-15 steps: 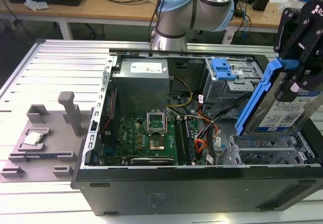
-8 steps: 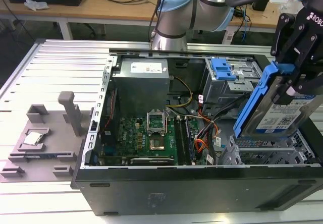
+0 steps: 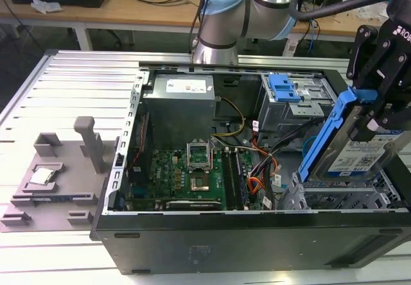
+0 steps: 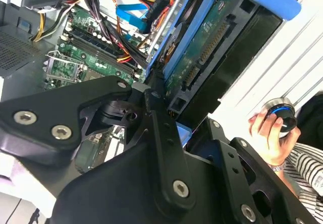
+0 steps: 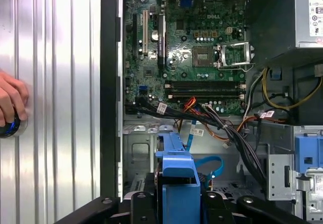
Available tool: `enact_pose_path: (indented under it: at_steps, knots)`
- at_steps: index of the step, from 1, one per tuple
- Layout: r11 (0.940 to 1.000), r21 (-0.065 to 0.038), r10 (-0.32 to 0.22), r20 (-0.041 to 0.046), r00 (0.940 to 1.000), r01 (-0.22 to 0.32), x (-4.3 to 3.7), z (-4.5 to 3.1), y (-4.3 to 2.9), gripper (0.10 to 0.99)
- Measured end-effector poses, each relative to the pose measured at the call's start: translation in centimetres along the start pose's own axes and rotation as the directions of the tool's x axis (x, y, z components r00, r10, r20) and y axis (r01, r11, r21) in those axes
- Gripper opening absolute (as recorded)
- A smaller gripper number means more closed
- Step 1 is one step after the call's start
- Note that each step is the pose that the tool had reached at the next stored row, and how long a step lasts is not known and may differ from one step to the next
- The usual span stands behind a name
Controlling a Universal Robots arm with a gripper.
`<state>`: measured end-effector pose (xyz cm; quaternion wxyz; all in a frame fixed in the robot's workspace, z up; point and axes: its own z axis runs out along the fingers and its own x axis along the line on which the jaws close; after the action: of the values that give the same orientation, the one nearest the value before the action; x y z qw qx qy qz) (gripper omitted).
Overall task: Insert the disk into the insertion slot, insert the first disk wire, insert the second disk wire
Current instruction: 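Insert the disk into the insertion slot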
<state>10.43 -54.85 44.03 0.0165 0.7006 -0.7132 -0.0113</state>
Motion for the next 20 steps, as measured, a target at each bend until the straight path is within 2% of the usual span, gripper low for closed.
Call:
enact_pose_path:
  at_steps: [4, 11, 20]
  knots:
    - [1.0, 0.0, 0.0, -0.0002, 1.0, 0.0, 0.28, 0.31, -0.02, 0.365]
    - [1.0, 0.0, 0.0, -0.0001, 1.0, 0.0, 0.27, 1.52, -0.07, 0.365]
    - [1.0, 0.0, 0.0, -0.0002, 1.0, 0.0, 0.27, 2.14, -0.1, 0.365]
